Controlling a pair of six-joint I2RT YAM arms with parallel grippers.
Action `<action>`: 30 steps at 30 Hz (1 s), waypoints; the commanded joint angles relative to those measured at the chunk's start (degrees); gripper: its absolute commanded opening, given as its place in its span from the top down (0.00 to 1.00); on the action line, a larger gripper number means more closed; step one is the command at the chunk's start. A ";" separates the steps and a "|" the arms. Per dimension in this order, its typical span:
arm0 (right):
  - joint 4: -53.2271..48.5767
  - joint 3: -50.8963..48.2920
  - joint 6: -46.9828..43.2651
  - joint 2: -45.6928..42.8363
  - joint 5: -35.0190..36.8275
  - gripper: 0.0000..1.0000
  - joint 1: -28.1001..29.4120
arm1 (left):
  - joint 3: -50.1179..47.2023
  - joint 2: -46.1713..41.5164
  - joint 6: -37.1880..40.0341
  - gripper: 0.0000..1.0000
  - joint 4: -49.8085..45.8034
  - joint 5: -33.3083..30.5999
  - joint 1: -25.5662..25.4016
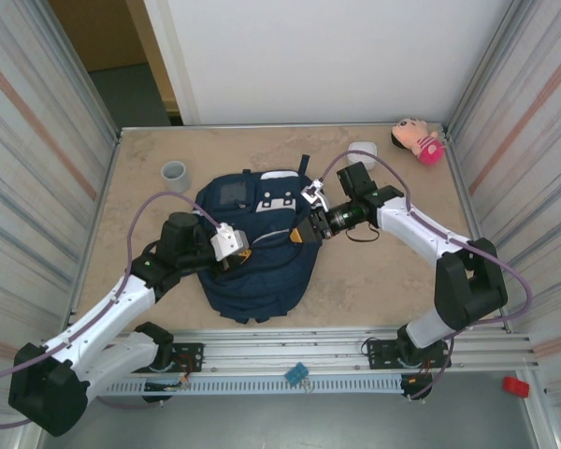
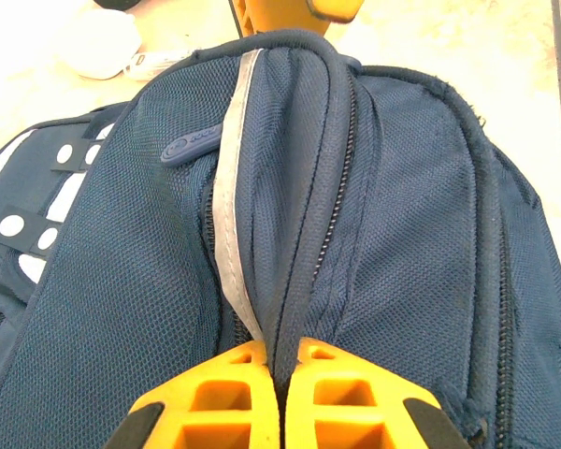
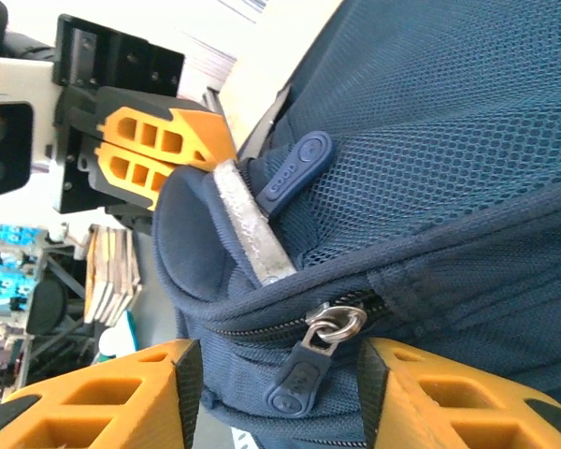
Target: Pack books, pencil case, and school supplies into a backpack
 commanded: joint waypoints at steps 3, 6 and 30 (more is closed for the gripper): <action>-3.36 0.33 0.39 -0.45 5.56 0.60 1.14 | 2.19 -1.56 -0.23 1.00 6.85 2.14 0.40; -2.75 -0.54 1.12 -1.61 6.44 0.73 1.16 | 2.27 -1.46 -0.38 1.00 6.93 1.89 0.37; 12.24 -5.61 24.07 -10.90 9.14 0.91 13.83 | 3.71 -0.10 -2.96 1.00 6.76 -8.48 -0.63</action>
